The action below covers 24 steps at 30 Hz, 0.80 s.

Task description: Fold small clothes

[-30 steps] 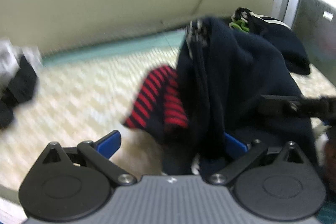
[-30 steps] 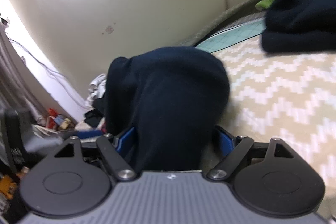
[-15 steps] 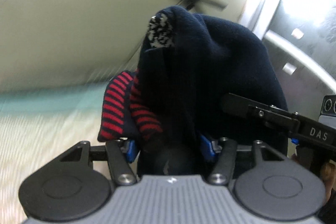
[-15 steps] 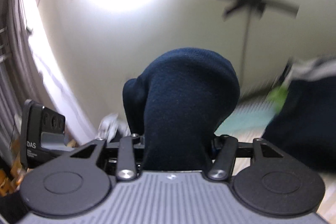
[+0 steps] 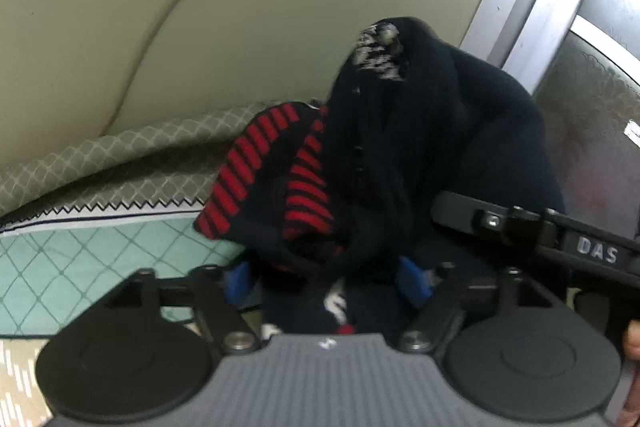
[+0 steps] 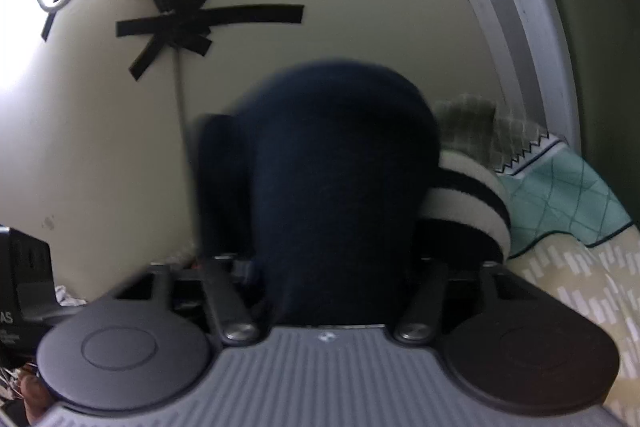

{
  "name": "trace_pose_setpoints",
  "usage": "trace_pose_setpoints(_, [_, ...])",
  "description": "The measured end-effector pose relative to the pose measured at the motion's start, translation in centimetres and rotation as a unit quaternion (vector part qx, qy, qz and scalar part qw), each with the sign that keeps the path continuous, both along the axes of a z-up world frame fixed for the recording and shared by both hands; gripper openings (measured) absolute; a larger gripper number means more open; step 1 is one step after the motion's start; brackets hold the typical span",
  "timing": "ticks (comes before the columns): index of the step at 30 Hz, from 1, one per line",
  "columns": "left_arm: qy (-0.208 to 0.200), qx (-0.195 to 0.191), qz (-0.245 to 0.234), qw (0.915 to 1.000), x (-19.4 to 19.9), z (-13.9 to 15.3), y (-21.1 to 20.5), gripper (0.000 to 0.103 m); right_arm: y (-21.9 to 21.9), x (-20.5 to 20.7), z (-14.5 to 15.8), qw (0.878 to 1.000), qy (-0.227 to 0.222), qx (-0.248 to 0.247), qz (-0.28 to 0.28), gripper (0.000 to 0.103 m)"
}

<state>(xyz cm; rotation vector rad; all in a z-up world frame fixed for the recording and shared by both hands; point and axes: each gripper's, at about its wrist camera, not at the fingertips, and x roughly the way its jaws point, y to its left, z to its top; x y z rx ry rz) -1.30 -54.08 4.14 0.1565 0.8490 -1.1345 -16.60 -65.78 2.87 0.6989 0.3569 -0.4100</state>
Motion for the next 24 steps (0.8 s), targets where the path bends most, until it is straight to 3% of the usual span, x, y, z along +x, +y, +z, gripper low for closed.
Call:
trace_pose_setpoints(4, [-0.018, 0.001, 0.003, 0.9998, -0.7, 0.4, 1.4, 0.076, 1.2, 0.8, 0.4, 0.999, 0.015, -0.028, -0.004, 0.055])
trace_pose_setpoints(8, [-0.053, 0.008, 0.03, 0.9981, -2.9, 2.1, 5.6, 0.076, 2.2, 0.9, 1.1, 0.999, 0.02, -0.046, -0.021, 0.064])
trace_pose_setpoints(14, [-0.116, 0.002, 0.051, 0.992, -6.7, 2.5, 11.5, 0.086, 6.5, -4.7, 1.9, 0.991, -0.019, -0.063, -0.118, 0.065])
trace_pose_setpoints(24, [-0.138, 0.05, 0.068, 0.9867, -10.9, -0.4, 21.0, 0.089, 15.5, -9.9, -1.0, 0.991, -0.019, -0.015, -0.13, 0.065])
